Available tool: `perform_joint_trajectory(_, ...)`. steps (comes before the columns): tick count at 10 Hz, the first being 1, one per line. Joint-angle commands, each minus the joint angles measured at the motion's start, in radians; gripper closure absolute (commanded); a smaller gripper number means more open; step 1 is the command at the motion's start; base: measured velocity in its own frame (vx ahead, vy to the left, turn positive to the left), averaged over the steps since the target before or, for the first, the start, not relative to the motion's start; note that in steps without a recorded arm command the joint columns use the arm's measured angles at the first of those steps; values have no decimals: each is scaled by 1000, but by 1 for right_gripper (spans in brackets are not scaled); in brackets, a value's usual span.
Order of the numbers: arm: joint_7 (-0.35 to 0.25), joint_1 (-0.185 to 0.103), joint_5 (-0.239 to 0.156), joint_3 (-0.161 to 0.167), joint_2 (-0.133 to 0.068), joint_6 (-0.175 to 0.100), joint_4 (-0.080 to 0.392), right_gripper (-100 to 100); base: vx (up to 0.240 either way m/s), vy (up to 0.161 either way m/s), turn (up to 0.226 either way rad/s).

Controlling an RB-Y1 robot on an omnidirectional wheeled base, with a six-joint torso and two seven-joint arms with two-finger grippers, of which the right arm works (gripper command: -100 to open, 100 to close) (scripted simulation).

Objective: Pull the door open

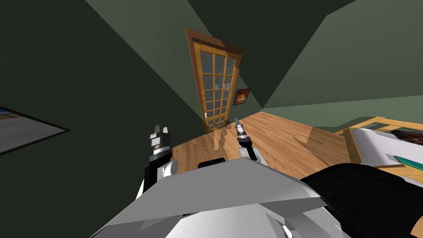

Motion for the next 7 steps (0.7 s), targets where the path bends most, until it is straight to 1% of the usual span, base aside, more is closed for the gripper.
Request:
perform_joint_trajectory(1, 27, -16, 15, -6, -4, -3, 32, -100, 87, 37, 13)
perform_joint_trajectory(7, 130, -65, 70, -31, -13, -37, 168, -100, 98, 27, 12)
